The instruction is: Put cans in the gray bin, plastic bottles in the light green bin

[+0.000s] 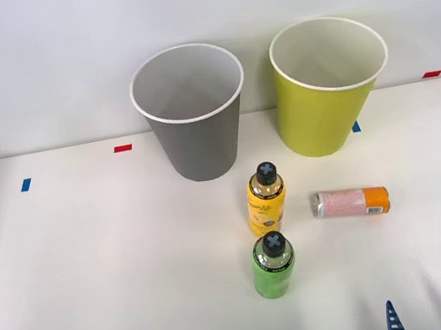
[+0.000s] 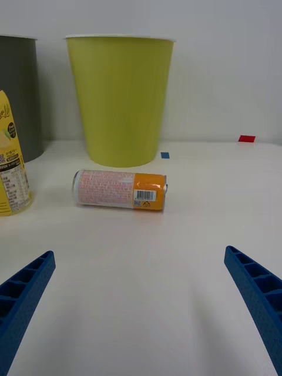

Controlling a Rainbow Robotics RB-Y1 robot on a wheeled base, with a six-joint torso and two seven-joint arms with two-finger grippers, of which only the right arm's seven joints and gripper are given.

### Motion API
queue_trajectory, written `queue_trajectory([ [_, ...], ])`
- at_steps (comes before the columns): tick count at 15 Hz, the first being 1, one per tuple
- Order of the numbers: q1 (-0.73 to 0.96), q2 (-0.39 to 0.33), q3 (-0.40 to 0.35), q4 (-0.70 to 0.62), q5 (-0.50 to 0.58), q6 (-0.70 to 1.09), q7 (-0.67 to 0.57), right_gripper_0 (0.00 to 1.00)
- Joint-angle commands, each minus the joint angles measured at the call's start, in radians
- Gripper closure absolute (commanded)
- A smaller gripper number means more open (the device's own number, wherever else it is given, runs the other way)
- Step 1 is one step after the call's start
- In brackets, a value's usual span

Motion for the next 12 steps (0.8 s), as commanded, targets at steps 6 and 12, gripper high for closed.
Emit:
queue_trajectory([
  [6,0.004,-0.012,0.024,0.038,0.029,-0.087,0.058,0.0],
  [12,0.004,-0.027,0.023,0.036,0.036,-0.079,0.072,0.0],
])
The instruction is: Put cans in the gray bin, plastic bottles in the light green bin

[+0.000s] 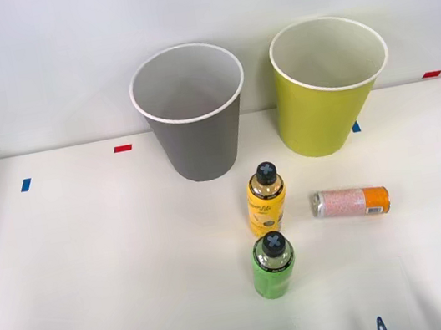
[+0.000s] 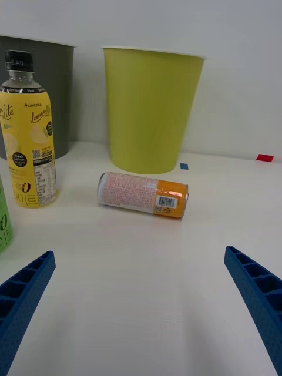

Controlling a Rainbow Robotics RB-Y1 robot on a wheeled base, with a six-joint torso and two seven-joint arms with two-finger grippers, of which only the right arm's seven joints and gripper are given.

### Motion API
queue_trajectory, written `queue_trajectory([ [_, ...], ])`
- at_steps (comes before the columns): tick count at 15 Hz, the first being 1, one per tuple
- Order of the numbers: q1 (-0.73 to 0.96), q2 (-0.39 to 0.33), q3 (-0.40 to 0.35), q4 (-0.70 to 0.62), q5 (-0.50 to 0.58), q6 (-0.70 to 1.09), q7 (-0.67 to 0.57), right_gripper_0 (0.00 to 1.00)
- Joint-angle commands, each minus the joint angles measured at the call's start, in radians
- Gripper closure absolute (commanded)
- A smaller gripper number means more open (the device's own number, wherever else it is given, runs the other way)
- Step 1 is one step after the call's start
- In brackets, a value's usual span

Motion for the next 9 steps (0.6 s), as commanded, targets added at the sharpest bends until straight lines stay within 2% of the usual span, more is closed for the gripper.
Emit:
queue_trajectory([
  [1,-0.001,-0.002,-0.006,0.001,0.002,0.001,0.007,0.0],
  [9,-0.001,-0.002,-0.007,-0.001,0.005,0.001,0.01,0.0],
])
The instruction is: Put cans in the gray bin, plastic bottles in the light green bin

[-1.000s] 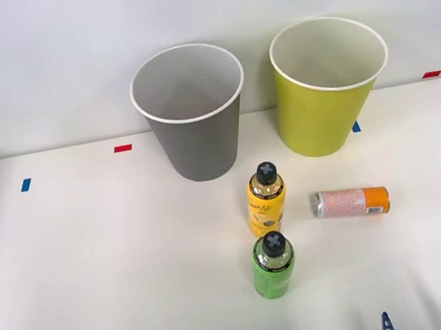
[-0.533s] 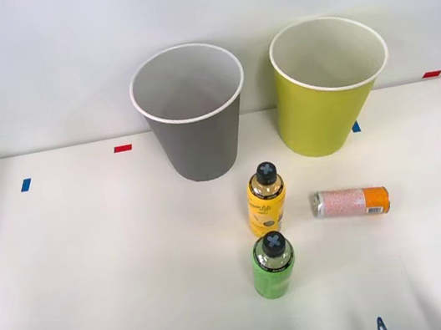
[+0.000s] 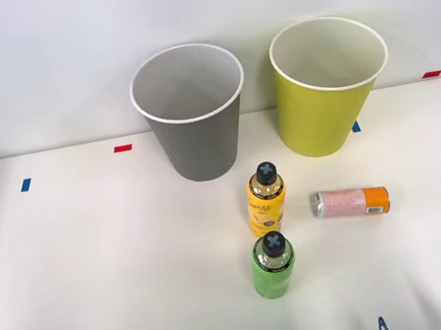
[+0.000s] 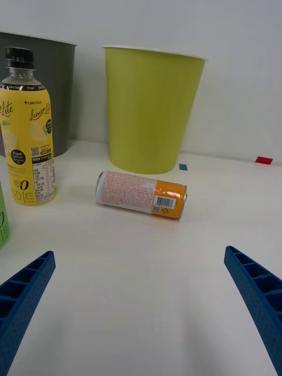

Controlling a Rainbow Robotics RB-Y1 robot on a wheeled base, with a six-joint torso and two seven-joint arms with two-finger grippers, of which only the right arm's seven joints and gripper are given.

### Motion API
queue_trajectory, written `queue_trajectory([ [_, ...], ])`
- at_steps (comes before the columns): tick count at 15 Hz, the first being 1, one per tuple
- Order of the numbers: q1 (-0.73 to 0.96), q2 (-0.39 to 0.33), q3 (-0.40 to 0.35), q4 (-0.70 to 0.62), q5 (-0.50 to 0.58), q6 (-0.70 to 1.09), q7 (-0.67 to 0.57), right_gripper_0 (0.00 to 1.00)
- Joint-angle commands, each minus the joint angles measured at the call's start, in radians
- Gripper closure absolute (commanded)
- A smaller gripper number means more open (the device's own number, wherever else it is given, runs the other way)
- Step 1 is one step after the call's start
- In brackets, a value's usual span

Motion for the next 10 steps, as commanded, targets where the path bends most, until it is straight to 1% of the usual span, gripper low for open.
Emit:
queue_trajectory([
  [1,0.0,0.0,0.0,0.0,0.0,0.0,0.0,0.0],
  [10,0.0,0.0,0.0,0.0,0.0,0.0,0.0,0.0],
])
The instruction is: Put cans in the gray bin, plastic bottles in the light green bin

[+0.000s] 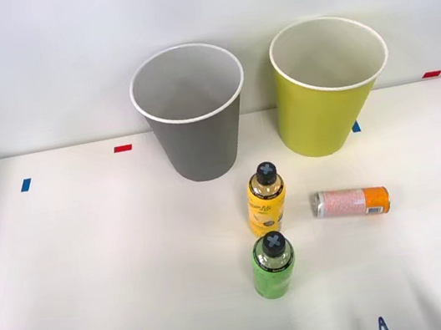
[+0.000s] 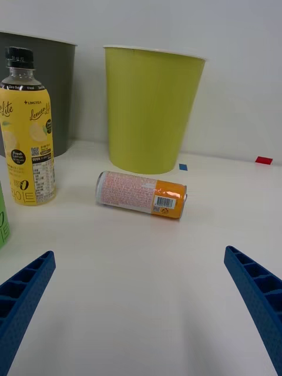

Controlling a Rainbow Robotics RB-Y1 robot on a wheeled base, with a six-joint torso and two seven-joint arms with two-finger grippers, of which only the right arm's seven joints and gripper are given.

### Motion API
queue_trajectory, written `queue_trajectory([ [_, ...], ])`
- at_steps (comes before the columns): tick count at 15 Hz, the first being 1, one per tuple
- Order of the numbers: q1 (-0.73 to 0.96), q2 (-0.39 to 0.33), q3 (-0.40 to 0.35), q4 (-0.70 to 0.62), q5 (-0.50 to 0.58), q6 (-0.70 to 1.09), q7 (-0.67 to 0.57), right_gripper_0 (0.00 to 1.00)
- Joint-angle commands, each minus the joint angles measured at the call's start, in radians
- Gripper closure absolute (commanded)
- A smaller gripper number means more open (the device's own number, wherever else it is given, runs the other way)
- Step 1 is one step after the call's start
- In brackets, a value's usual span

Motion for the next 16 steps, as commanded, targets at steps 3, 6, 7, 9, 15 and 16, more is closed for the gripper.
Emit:
queue_trajectory([
  [3,0.0,0.0,0.0,0.0,0.0,0.0,0.0,0.0],
  [6,0.0,0.0,0.0,0.0,0.0,0.0,0.0,0.0],
  [7,0.0,0.0,0.0,0.0,0.0,0.0,0.0,0.0],
  [9,0.0,0.0,0.0,0.0,0.0,0.0,0.0,0.0],
  [15,0.0,0.0,0.0,0.0,0.0,0.0,0.0,0.0],
  [16,0.0,0.0,0.0,0.0,0.0,0.0,0.0,0.0],
])
